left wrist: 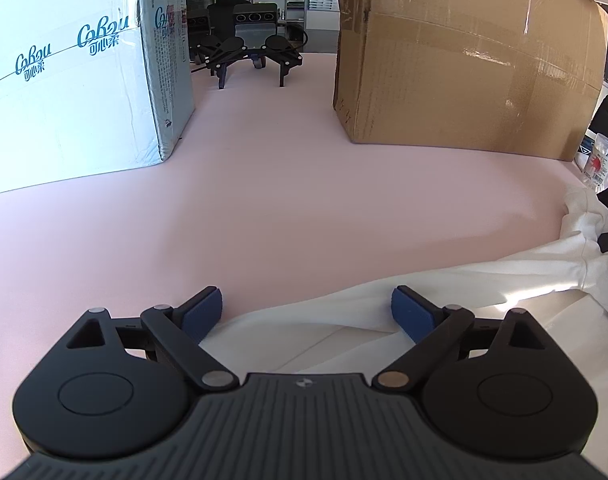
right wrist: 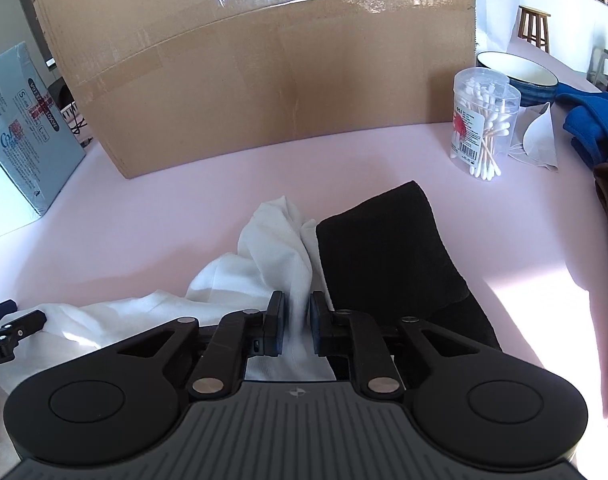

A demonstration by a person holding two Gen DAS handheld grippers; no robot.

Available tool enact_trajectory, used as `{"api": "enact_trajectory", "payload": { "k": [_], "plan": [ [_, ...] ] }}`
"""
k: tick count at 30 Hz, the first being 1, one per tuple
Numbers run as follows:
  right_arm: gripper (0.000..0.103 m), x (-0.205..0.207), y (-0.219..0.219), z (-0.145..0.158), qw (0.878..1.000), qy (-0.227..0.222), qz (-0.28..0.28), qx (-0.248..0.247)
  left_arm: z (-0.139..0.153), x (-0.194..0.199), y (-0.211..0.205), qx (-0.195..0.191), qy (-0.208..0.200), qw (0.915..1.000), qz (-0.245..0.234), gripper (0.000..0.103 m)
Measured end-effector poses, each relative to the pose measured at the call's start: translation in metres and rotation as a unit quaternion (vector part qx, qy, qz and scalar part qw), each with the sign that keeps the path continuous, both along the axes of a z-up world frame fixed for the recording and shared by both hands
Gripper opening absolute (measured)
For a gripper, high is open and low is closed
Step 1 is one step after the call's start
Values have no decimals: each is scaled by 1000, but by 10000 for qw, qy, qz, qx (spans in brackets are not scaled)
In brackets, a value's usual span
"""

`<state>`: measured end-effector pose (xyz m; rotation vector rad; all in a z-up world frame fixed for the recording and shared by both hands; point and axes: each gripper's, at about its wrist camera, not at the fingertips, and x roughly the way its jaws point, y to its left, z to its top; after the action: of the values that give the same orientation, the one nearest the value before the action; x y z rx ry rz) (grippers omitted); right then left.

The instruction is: Fold clothes

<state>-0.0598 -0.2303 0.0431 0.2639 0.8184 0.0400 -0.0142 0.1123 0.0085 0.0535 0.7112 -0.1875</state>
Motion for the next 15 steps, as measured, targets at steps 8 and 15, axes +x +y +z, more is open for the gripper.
{"api": "enact_trajectory", "payload": {
  "k": [8, 15],
  "plan": [
    [39, -42, 23, 26, 9939, -559, 793, -527, 0, 0, 0, 8, -1, 10000, 2, 92],
    [26, -60, 52, -4, 9774, -384, 1486, -1451, -1, -1, 1, 7, -14, 10000, -7, 93]
  ]
}}
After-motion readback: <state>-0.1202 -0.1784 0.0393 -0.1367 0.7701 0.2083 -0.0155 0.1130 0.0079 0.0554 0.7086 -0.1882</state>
